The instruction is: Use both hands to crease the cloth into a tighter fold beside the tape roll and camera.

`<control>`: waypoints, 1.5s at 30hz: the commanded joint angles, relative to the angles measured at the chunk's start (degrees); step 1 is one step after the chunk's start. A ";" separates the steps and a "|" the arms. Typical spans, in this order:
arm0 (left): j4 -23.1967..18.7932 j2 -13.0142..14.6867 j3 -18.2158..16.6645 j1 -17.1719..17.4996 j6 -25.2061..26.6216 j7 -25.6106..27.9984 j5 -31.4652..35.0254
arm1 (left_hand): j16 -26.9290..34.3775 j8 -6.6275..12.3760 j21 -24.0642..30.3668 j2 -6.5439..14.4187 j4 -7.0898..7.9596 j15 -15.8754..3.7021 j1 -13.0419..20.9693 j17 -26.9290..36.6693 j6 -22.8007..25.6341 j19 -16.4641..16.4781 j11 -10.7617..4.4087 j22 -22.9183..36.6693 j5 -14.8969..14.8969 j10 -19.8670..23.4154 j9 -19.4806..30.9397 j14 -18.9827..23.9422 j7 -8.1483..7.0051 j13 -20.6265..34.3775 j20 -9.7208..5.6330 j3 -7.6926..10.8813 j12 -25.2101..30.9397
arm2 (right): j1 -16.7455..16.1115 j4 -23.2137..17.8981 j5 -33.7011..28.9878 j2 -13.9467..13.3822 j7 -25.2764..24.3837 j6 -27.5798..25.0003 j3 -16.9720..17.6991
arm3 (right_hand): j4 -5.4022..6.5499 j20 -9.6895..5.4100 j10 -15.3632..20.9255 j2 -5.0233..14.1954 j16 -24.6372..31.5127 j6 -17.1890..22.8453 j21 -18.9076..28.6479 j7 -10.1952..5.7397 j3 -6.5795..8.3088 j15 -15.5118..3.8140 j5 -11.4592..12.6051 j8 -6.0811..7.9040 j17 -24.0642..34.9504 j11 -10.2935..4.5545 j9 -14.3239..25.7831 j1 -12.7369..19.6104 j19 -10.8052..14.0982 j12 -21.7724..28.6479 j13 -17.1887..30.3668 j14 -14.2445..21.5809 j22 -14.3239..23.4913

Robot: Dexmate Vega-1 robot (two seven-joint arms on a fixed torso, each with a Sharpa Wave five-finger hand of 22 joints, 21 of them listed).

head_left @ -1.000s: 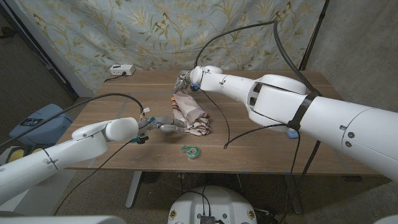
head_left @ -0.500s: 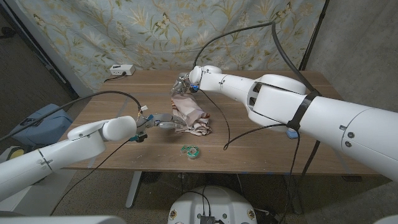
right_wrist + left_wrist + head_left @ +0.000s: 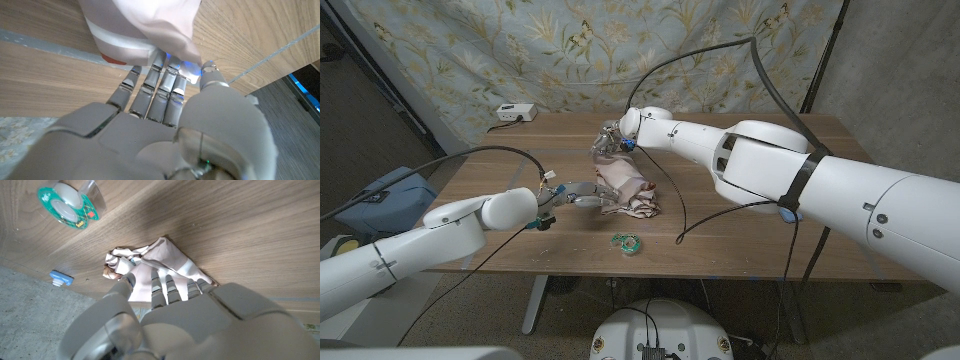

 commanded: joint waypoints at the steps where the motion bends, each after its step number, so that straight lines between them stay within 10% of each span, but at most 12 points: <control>1: -1.32 1.12 -1.19 1.67 0.08 1.77 -0.19 | 0.17 0.18 0.32 -0.01 -0.04 0.46 0.75 0.20 0.09 -0.39 0.49 0.05 0.12 -0.01 0.13 0.02 0.22 0.03 -0.02 -0.07 0.17 | 0.56 0.76 -0.24 1.33 1.15 0.54 0.14 | -0.22 0.63 -0.77 -0.14 -0.36 -0.55 0.06 0.25 -0.30 -2.19 0.55 -0.61 -0.01 0.32 -0.01 -0.68 0.07 -0.44 -0.16 -0.68 0.08; 22: -4.18 3.52 -4.67 5.09 -0.33 5.47 -0.79 | 0.17 0.25 0.36 -0.08 -0.08 0.26 0.90 0.19 0.32 -0.29 0.37 0.04 0.13 0.02 0.13 0.09 0.12 0.03 -0.01 -0.09 0.19 | 2.26 2.40 -0.97 2.57 6.42 0.98 0.69 | -0.31 1.51 -1.78 -0.27 -0.96 -1.66 0.10 1.04 -0.98 -1.18 0.94 -1.80 -0.46 0.88 -0.19 -1.56 -0.50 -1.30 -0.92 -1.45 0.09; 45: -4.81 3.12 -5.45 5.51 -2.33 5.64 1.29 | 0.16 0.29 0.35 -0.24 -0.29 -0.01 1.10 0.17 0.66 -0.29 0.28 0.03 0.17 -0.23 0.11 0.24 -0.18 0.03 -0.12 -0.18 0.13 | 0.64 -11.13 -4.61 -3.50 10.65 -5.53 3.70 | -0.74 2.10 -5.20 -0.13 -1.58 -3.25 0.18 1.63 -1.44 -0.17 1.18 -3.09 -0.88 1.85 -0.39 -1.80 -0.84 -3.36 -1.84 -2.55 0.09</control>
